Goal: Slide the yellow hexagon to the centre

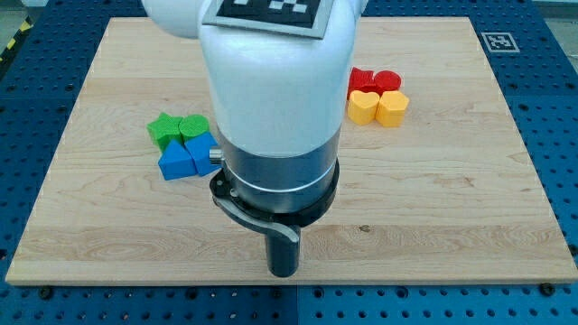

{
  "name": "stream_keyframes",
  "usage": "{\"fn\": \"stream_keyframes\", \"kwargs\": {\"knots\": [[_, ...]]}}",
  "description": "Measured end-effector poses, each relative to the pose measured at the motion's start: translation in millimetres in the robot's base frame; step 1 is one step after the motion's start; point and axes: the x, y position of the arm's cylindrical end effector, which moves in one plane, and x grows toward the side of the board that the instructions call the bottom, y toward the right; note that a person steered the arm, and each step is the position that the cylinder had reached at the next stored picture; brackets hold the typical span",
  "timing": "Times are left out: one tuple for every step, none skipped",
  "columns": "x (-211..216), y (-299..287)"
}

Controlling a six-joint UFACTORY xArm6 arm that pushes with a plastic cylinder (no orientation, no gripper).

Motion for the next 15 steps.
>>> {"fn": "stream_keyframes", "kwargs": {"knots": [[1.1, 0.0], [-2.3, 0.0], [-29.9, 9.4], [-59.9, 37.1], [-75.0, 61.8], [-75.0, 110.2], [-75.0, 114.7], [-76.6, 114.7], [-77.8, 132.0], [-105.0, 136.4], [-162.1, 136.4], [-170.3, 156.4], [-170.0, 185.1], [-201.7, 187.1], [-242.6, 187.0]]}}
